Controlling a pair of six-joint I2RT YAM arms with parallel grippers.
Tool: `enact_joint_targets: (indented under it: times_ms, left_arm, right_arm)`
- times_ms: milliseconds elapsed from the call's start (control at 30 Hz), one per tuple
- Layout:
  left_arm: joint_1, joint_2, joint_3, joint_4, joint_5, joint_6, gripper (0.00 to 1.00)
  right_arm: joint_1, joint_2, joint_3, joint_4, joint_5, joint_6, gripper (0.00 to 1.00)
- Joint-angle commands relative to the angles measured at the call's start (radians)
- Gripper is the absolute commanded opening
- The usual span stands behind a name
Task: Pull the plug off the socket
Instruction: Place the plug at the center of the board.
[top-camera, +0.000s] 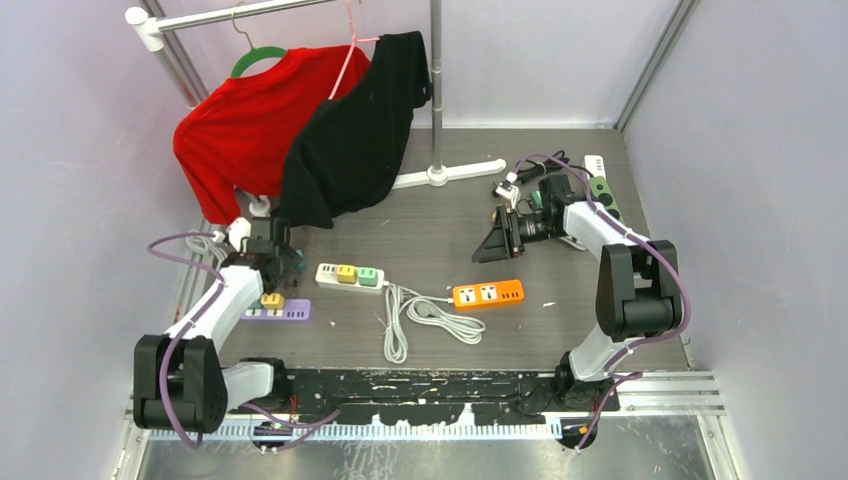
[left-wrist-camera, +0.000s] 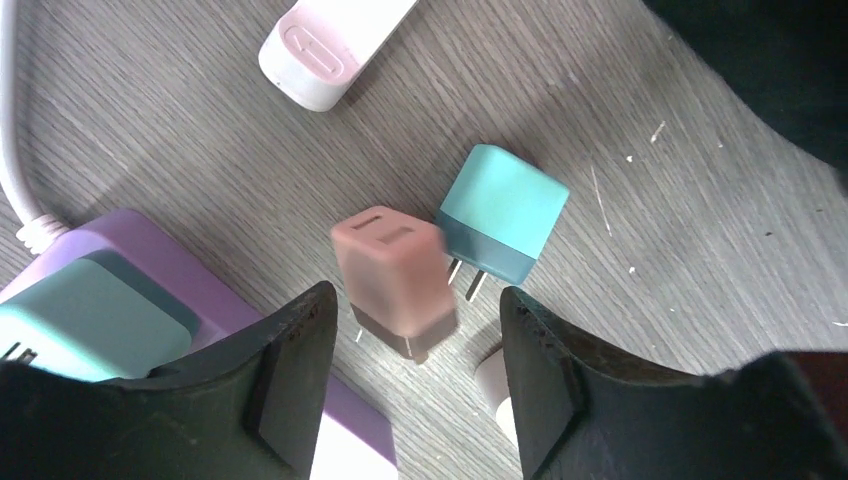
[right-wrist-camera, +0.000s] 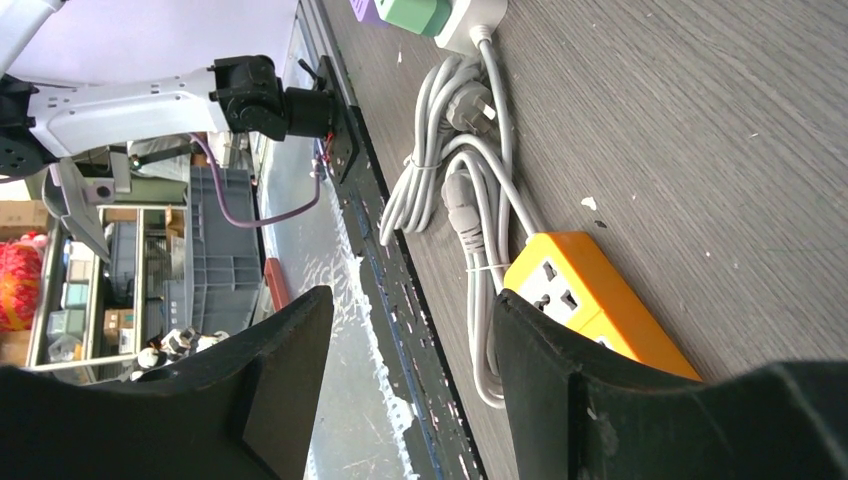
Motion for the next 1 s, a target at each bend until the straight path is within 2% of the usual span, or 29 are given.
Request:
enact_joint_targets:
  times_ms: [0, 67, 233, 400, 567, 767, 967]
  left_arm:
    - [0.008, -0.061, 0.023, 0.000, -0.001, -0.011, 0.62]
    - [0.008, -0.082, 0.023, -0.006, -0.004, -0.014, 0.67]
    - [0.008, -0.139, 0.034, -0.033, 0.029, -0.001, 0.68]
    - [0.008, -0.225, 0.032, 0.000, 0.173, 0.036, 0.70]
    - [0.008, -0.323, -0.018, 0.115, 0.347, 0.056, 0.73]
    - [0.008, -0.467, -0.171, 0.373, 0.538, 0.025, 0.95]
    - [0.008, -0.548, -0.205, 0.425, 0.613, 0.029, 1.00]
  right_arm:
    - [0.005, -0.026, 0.042, -0.013, -0.028, -0.024, 0.65]
    - [0.004, -0.026, 0.043, -0.015, -0.027, -0.027, 0.65]
    - [0.004, -0.029, 0.047, -0.031, -0.028, -0.052, 0.65]
    - [0.004, -0.036, 0.060, -0.107, -0.037, -0.164, 0.65]
    - [0.004, -0.043, 0.071, -0.191, -0.061, -0.303, 0.66]
    - [0.004, -0.046, 0.090, -0.313, -0.067, -0.500, 0.66]
    - [0.004, -0.054, 0.114, -0.463, -0.038, -0.742, 0.69]
